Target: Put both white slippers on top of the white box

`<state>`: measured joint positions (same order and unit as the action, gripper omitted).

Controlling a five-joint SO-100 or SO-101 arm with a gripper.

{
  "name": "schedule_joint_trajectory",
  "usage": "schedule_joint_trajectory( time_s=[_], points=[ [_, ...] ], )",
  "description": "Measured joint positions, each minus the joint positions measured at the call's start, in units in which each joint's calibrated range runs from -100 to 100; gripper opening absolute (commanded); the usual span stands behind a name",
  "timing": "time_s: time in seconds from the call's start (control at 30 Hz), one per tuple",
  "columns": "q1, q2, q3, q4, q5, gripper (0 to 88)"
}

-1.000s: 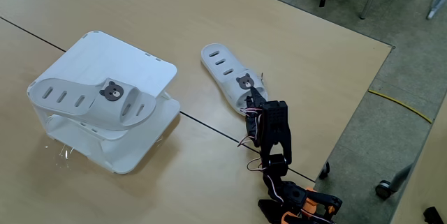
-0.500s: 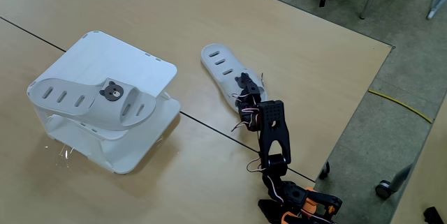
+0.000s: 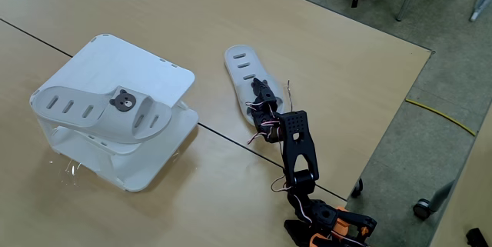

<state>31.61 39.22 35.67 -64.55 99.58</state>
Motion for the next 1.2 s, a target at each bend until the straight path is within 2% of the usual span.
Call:
schedule_joint_trajectory(
  time_s=[0.2,0.3,0.63,0.77,0.97,1.2],
  points=[
    [0.30,0.00,-0.09,0.17,0.00,0.8],
    [0.75,-0.16,-3.41,4.55,0.00,0.8],
    [3.37,-26.14,-20.66,51.33,0.00,0.8],
    [3.15,-35.96,-25.16,61.29,0.00,0.8],
    [3.22,-49.81,-26.24,69.79,0.00,0.8],
    [3.22,-59.38,-26.33,71.76,0.00,0.8]
  ],
)
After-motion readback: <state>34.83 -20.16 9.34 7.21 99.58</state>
